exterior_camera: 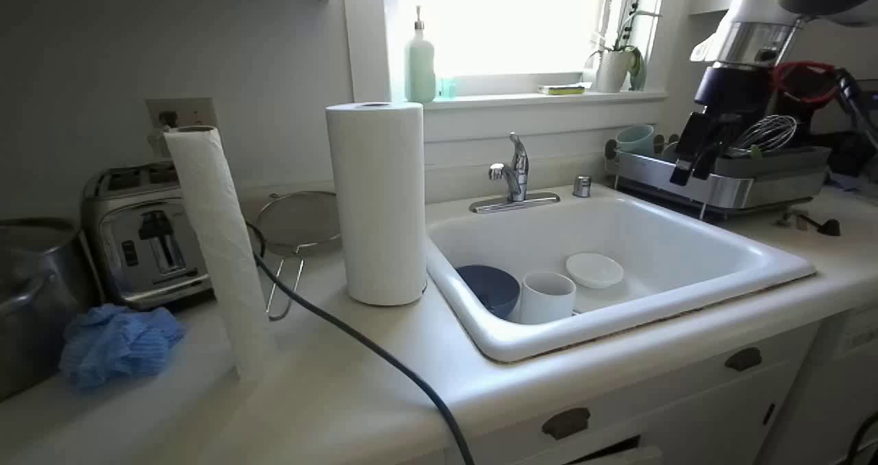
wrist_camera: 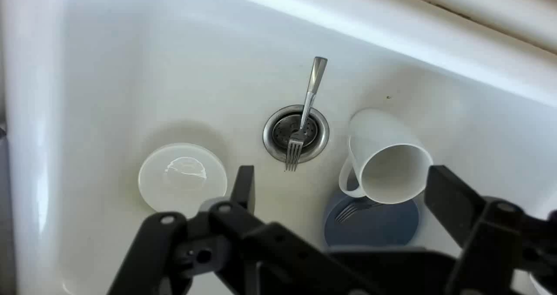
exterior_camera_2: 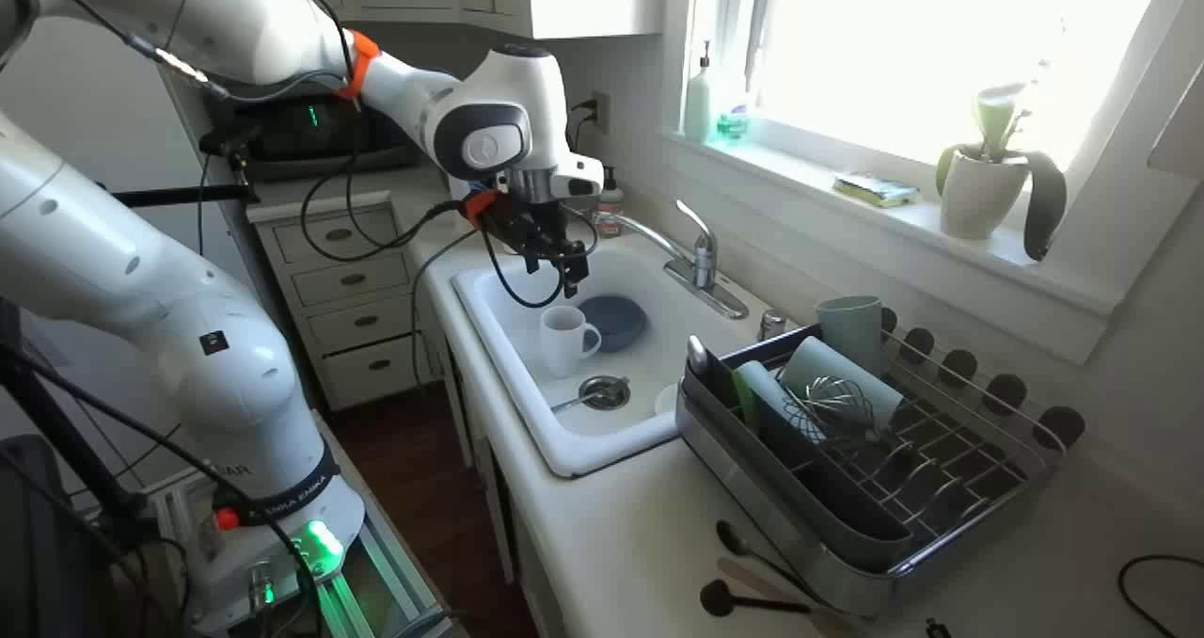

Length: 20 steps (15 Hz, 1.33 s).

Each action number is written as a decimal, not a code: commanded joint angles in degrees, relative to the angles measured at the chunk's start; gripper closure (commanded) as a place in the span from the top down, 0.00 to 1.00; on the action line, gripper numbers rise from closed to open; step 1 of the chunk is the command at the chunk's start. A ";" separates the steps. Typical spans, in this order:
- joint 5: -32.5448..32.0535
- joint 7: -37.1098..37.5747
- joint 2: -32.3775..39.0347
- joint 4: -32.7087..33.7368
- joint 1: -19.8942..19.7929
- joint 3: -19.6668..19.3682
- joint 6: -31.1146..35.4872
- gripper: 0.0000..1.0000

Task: Remove the white mug from the sink and put it in the drying rack

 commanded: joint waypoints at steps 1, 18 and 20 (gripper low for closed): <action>0.43 -0.30 0.04 0.09 -0.78 0.78 -0.15 1.00; -1.24 37.66 23.61 12.92 -2.29 11.05 9.87 1.00; -1.93 41.62 29.19 18.21 -1.76 10.49 7.98 1.00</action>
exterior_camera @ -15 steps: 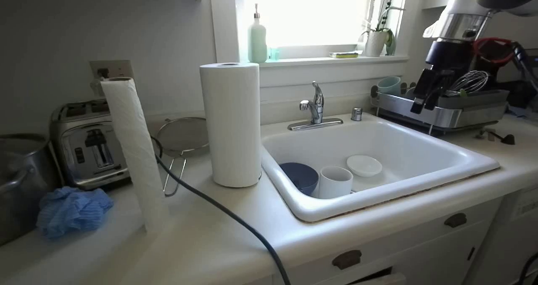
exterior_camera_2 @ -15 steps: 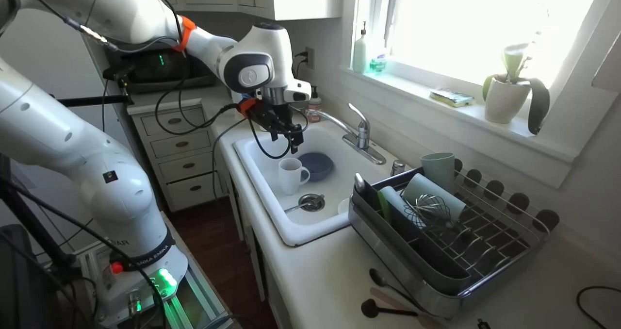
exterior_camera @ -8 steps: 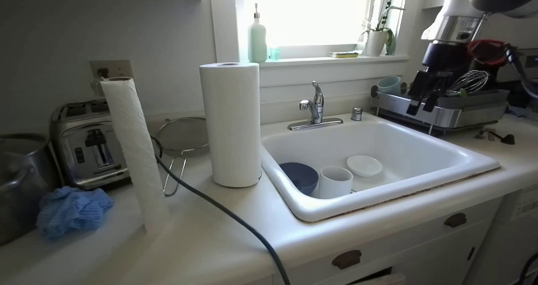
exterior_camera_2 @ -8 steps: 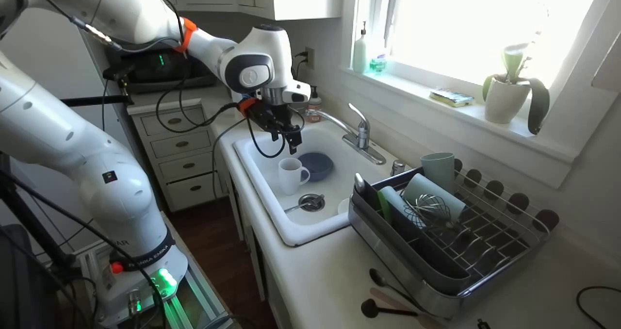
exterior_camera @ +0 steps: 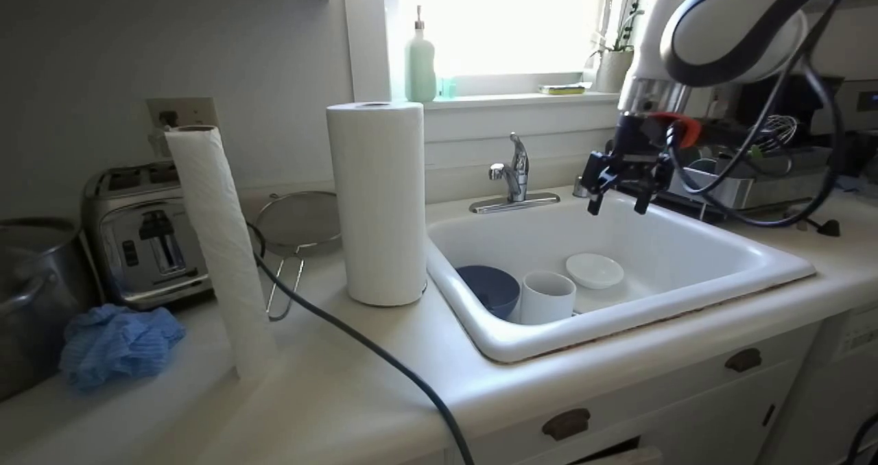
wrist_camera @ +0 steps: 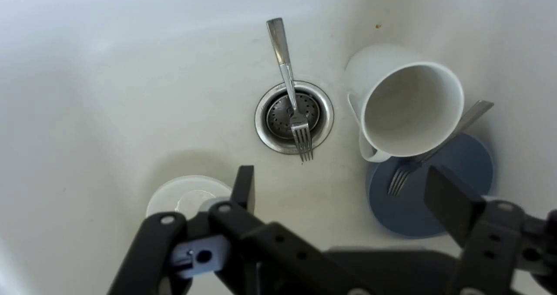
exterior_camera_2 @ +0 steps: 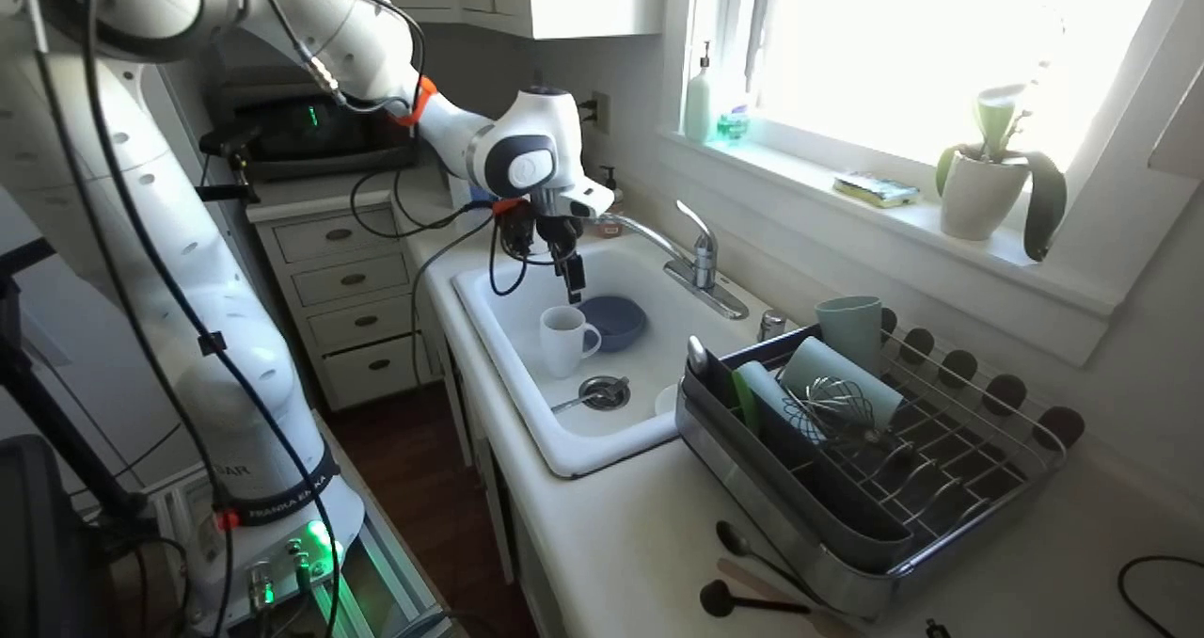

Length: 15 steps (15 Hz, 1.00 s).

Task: Remove the white mug from the sink and put it in the drying rack

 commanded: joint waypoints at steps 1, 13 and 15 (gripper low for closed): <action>-0.22 5.69 11.86 11.61 -0.06 -0.29 -3.03 1.00; 8.93 -1.04 21.69 20.80 1.06 -1.04 -6.92 1.00; 10.51 -1.85 23.96 21.80 0.98 -0.64 -6.44 1.00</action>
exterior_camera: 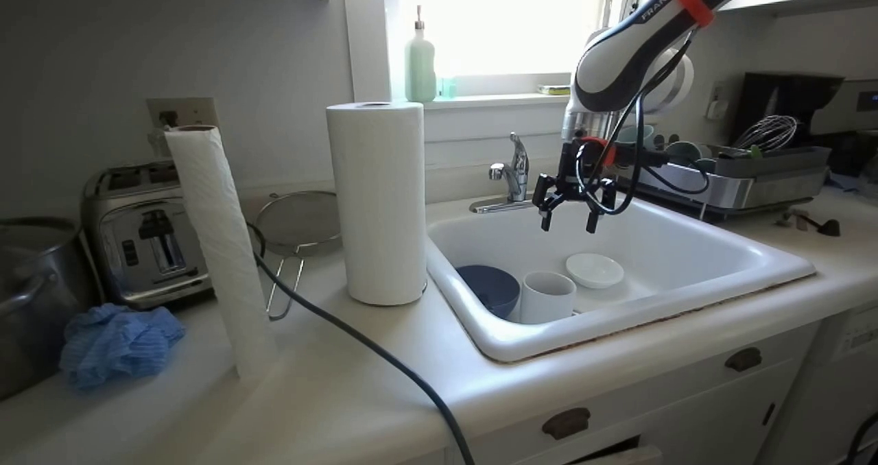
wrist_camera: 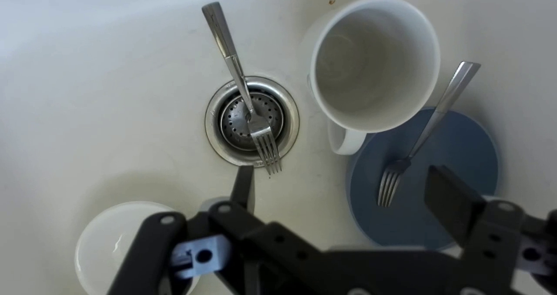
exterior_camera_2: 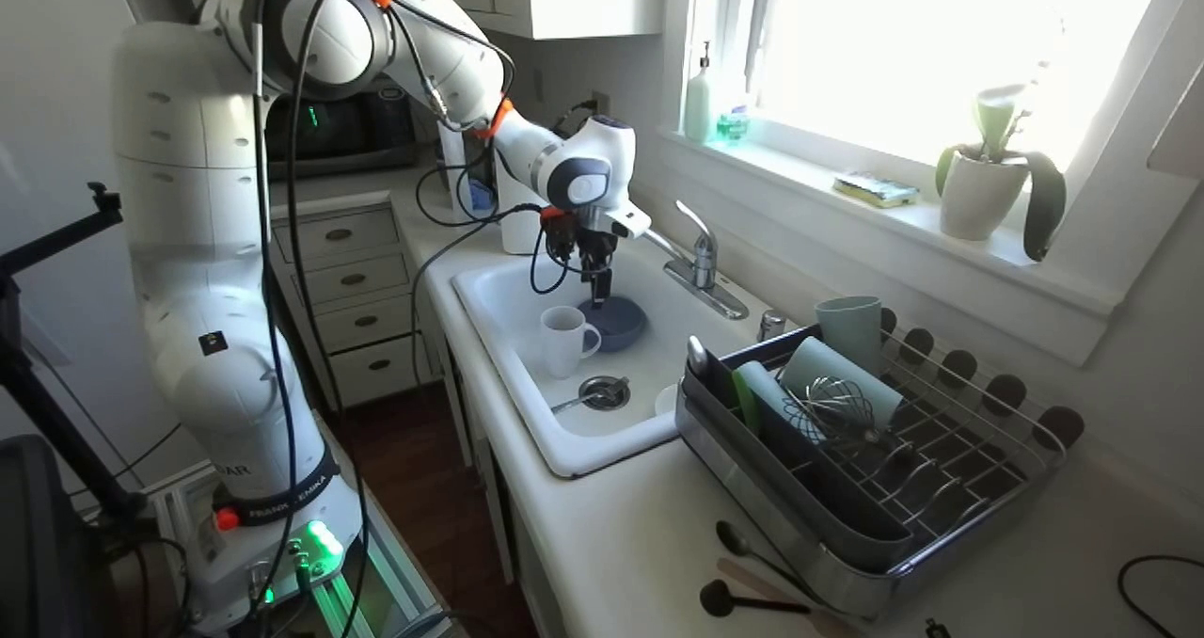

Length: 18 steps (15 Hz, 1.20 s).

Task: Remove the white mug from the sink and put it in the drying rack

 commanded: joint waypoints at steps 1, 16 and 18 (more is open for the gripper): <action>4.18 -1.38 5.17 3.26 0.56 -0.05 -0.42 1.00; 8.68 0.81 18.29 12.51 1.37 -0.39 0.26 1.00; 8.84 1.14 19.34 13.32 1.35 -0.38 0.10 1.00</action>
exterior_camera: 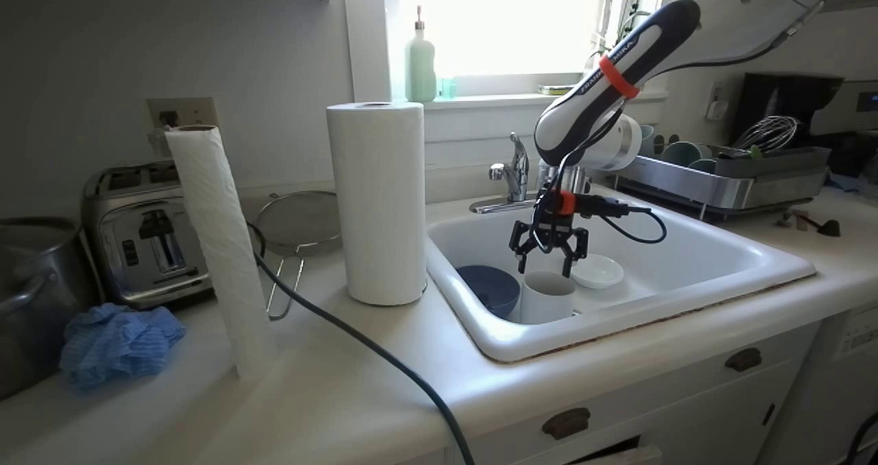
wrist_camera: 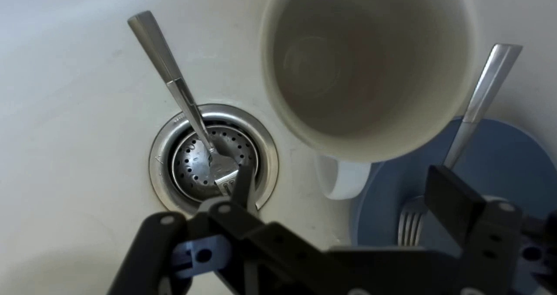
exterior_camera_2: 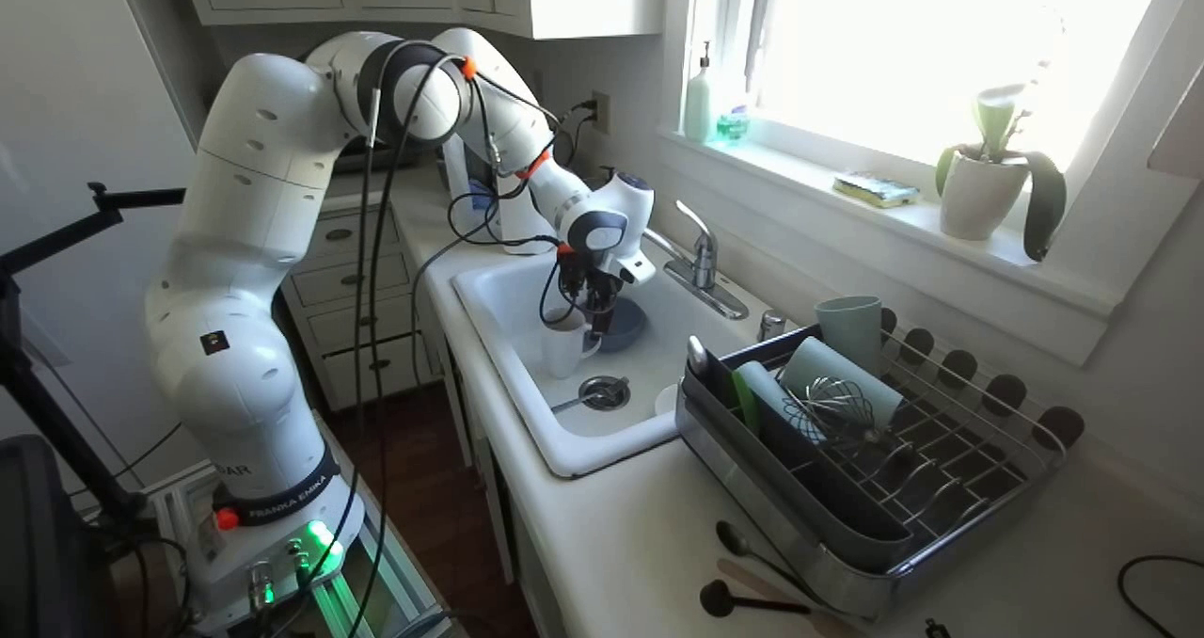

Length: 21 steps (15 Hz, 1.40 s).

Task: Remove the white mug from the sink and put it in the drying rack

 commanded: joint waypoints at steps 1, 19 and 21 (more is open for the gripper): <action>1.71 1.05 2.93 3.24 0.78 -0.64 -0.72 1.00; 3.91 2.06 5.35 6.64 0.81 -0.47 -4.38 0.05; 3.87 2.25 5.36 6.85 0.78 -0.56 -4.88 0.05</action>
